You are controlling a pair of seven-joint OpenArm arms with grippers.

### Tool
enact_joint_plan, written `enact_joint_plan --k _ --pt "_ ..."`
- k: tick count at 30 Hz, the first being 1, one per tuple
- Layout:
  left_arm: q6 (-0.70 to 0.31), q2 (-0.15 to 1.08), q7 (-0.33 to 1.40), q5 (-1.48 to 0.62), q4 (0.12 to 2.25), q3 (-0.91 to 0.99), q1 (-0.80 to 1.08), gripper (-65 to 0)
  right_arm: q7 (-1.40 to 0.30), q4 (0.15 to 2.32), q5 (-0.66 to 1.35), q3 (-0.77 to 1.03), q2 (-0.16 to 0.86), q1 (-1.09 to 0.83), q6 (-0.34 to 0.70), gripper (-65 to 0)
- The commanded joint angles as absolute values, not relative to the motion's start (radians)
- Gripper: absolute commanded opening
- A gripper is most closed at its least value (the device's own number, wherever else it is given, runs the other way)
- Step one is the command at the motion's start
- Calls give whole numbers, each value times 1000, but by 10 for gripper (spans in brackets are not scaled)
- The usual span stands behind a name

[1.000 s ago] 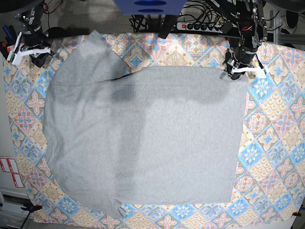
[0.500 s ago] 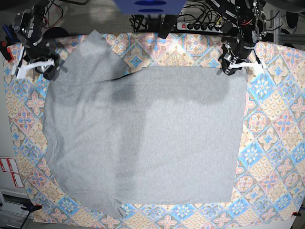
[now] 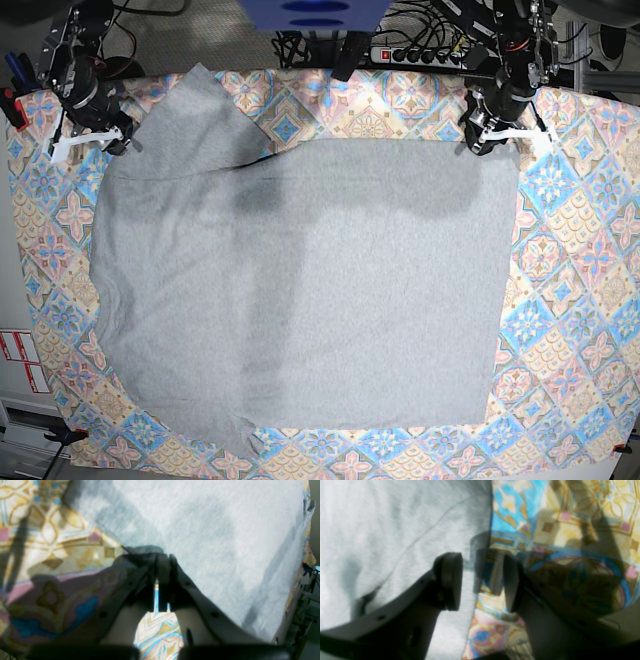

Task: Fold the T-shirt properly
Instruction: 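Lower both grippers onto the shirt's hem corners and grasp them, then lift the hem corners with both grippers and pull them taut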

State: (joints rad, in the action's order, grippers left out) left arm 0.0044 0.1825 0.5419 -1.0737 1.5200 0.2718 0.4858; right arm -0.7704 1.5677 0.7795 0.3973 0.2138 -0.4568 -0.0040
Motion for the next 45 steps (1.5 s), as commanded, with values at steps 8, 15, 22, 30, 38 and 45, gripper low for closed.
enact_joint_plan --k 8,15,22,30,38,45 --pt "-2 191 533 -1076 1509 277 503 -479 -753 1569 789 403 226 -453 4 -383" --pt "-2 188 533 -1079 1432 278 473 -337 -757 1569 789 403 226 -453 4 -384" --pt "-1 183 553 -1107 1508 280 568 -337 -760 1577 789 403 225 -456 4 -385" --pt "1 183 541 -1106 1434 325 538 -336 -760 1580 791 403 206 -455 4 -385" --pt "1 182 604 -1104 1320 331 395 -336 -760 1580 791 403 205 -455 4 -385" --pt "-1 182 679 -1106 1307 331 366 -561 -760 1580 791 404 205 -456 4 -385"
